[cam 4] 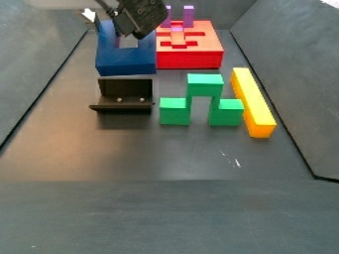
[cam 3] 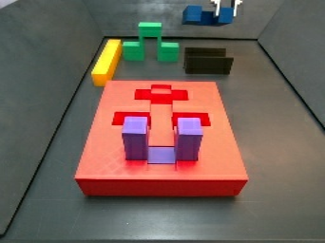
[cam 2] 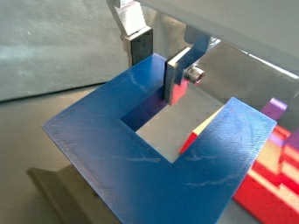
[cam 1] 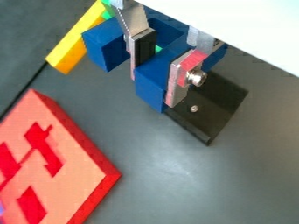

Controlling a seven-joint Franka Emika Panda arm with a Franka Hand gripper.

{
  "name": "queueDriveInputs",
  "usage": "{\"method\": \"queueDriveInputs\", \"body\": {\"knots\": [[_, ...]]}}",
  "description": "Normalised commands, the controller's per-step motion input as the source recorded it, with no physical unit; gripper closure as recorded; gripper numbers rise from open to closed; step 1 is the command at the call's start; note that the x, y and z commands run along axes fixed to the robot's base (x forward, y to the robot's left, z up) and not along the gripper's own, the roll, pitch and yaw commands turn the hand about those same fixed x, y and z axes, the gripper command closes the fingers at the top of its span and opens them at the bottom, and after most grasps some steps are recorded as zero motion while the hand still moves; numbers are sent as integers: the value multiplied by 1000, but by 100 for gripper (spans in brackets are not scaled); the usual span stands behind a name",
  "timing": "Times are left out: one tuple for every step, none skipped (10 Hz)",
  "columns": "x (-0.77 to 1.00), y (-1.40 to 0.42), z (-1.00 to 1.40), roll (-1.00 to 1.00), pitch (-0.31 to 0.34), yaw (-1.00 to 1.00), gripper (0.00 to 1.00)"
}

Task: Pick up the blue object. Move up. Place the blue object on the fixture. Regrasp the blue object. Move to above the board. Insert the blue object.
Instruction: Place the blue object on the fixture.

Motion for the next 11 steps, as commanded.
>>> {"method": "queueDriveInputs", "body": {"knots": [[629, 29, -57, -731, 311, -111, 100], [566, 14, -151, -800, 177, -34, 100], [554, 20, -171, -840, 69, -20, 100], [549, 57, -157, -869, 0, 0, 100], [471, 126, -111, -891, 0, 0, 100], [360, 160, -49, -534, 0, -6, 100], [409, 166, -194, -423, 0, -183, 100], [494, 209, -377, -409, -77, -314, 100], [574, 254, -431, -483, -249, -309, 100], [537, 246, -409, -411, -257, -283, 100], [414, 189, -343, -377, -257, -217, 100]]}}
